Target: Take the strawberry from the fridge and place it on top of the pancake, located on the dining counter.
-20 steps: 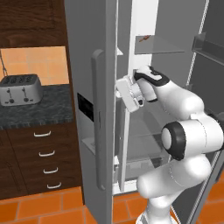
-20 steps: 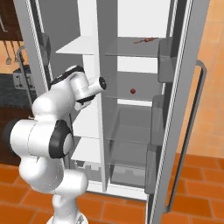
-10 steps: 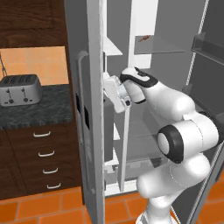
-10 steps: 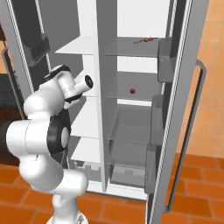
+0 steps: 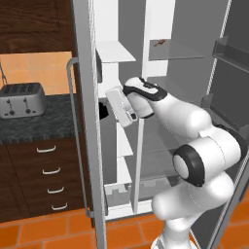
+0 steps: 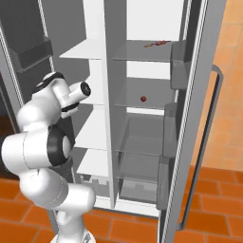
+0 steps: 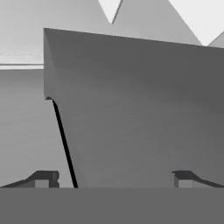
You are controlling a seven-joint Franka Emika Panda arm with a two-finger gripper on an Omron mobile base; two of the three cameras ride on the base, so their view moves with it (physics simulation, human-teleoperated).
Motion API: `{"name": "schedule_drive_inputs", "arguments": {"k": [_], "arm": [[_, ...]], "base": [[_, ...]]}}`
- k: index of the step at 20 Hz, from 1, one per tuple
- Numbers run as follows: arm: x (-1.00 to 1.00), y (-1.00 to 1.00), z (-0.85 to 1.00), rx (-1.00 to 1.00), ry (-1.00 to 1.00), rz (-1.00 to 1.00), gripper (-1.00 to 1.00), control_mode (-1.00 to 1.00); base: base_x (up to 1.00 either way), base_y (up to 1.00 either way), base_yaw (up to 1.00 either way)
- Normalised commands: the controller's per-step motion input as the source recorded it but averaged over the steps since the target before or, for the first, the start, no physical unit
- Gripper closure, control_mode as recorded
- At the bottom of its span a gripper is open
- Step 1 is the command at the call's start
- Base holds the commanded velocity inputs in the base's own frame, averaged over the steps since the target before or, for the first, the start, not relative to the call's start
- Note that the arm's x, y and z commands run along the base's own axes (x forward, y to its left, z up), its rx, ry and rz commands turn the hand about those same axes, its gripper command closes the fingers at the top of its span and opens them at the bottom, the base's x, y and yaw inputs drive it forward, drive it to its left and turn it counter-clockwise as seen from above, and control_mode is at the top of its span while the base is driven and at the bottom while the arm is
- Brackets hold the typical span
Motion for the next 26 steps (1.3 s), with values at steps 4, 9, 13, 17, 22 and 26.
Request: {"name": "schedule_drive_inputs", "arguments": {"k": [4, 9, 13, 17, 22, 26], "arm": [[-0.07, 0.46, 0.00, 0.00, 0.00, -0.09, -1.00, -1.00], [0.00, -0.09, 0.08, 0.00, 0.00, -0.04, -1.00, -1.00], [0.00, -0.67, 0.55, 0.12, 0.00, 0.00, -1.00, -1.00], [-0.06, -0.52, 0.23, -0.01, 0.00, 0.00, -1.00, -1.00], [-0.08, -0.32, 0.00, -0.39, 0.00, 0.00, -1.00, -1.00], [-0.20, -0.56, -0.08, -0.44, -0.02, 0.00, -1.00, -1.00]], "base": [[0.00, 0.00, 0.00], [0.00, 0.00, 0.00], [0.00, 0.00, 0.00], [0.00, 0.00, 0.00], [0.00, 0.00, 0.00], [0.00, 0.00, 0.00]]}}
